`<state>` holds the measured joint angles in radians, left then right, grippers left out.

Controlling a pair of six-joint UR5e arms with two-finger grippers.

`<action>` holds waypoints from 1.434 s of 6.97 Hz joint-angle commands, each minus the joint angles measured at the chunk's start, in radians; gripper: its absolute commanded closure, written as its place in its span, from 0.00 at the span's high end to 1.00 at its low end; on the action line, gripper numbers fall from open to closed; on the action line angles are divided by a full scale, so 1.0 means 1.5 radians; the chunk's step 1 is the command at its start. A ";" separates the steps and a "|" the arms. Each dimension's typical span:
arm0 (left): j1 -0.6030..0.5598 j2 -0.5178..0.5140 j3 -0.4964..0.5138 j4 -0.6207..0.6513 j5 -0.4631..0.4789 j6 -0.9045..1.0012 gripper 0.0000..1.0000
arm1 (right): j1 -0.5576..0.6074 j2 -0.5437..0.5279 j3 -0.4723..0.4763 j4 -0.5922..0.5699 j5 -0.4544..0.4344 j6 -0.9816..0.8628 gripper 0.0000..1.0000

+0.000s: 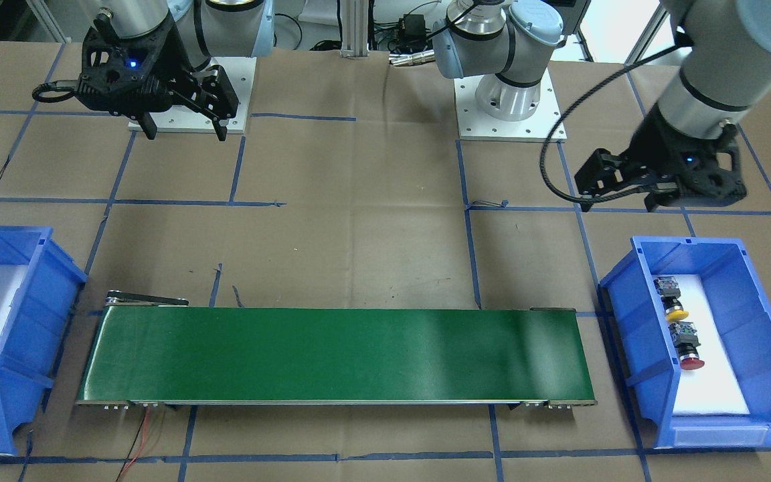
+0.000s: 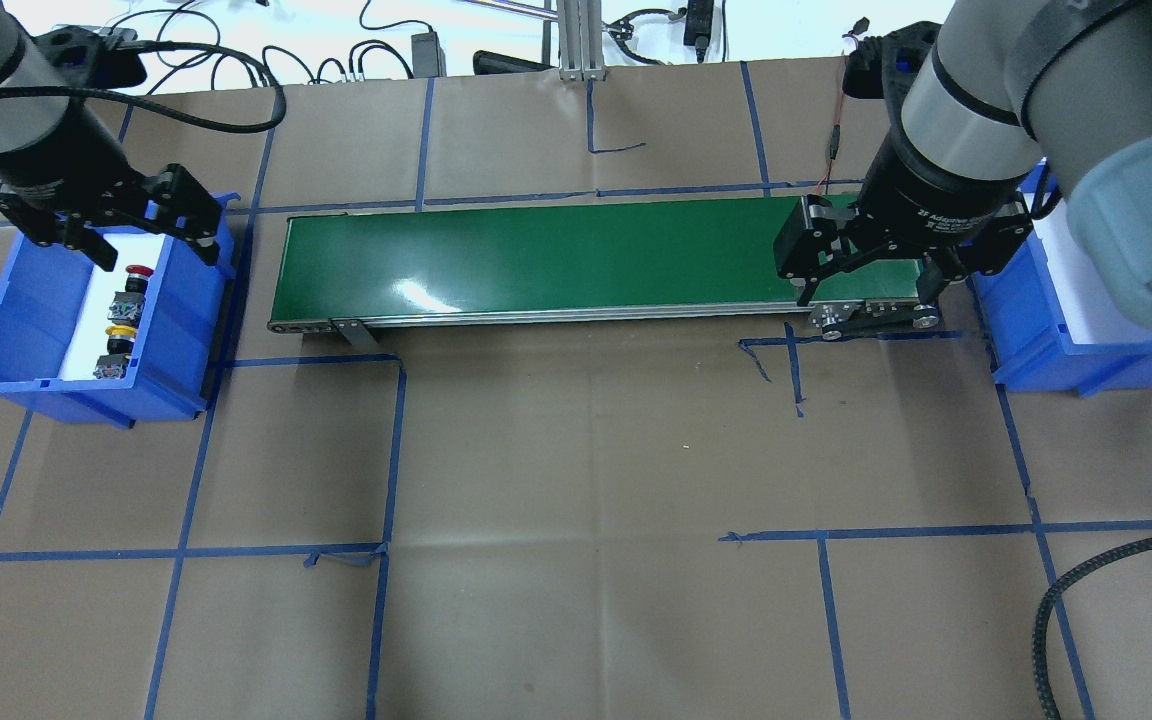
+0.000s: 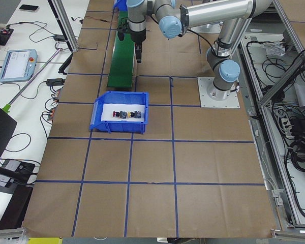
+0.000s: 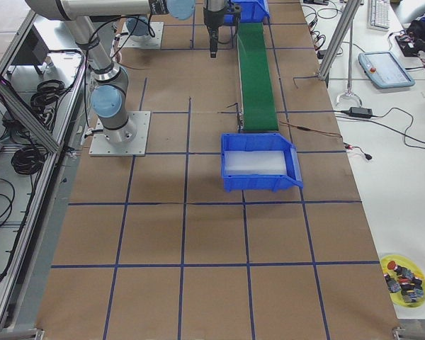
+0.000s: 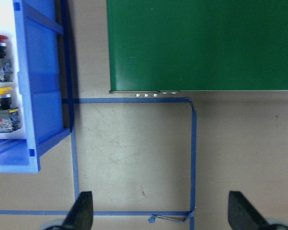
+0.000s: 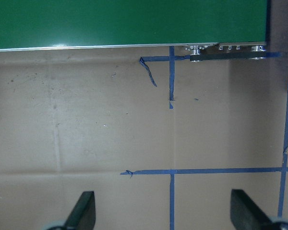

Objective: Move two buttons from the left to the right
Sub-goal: 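Move the left gripper over the blue bin beside it, then lower the left gripper into the bin and grasp the yellow-capped button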

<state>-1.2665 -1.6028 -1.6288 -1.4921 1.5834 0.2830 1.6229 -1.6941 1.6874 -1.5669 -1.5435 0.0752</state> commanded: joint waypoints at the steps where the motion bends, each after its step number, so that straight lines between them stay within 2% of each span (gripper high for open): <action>1: 0.109 -0.063 0.034 0.008 0.005 0.117 1.00 | 0.000 0.000 0.000 -0.001 0.000 0.001 1.00; 3: 0.156 -0.149 0.106 0.016 0.002 0.207 0.99 | 0.000 0.001 -0.001 -0.002 0.001 0.001 1.00; 6: 0.185 -0.190 0.069 0.099 -0.002 0.241 0.97 | 0.000 0.003 0.000 -0.002 -0.001 0.001 1.00; 10: 0.190 -0.192 -0.042 0.253 -0.010 0.206 0.99 | 0.000 0.005 0.000 -0.002 -0.001 0.000 1.00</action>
<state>-0.9798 -1.8916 -1.6418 -1.1735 1.5678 0.6199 1.6230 -1.6860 1.6873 -1.5689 -1.5447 0.0764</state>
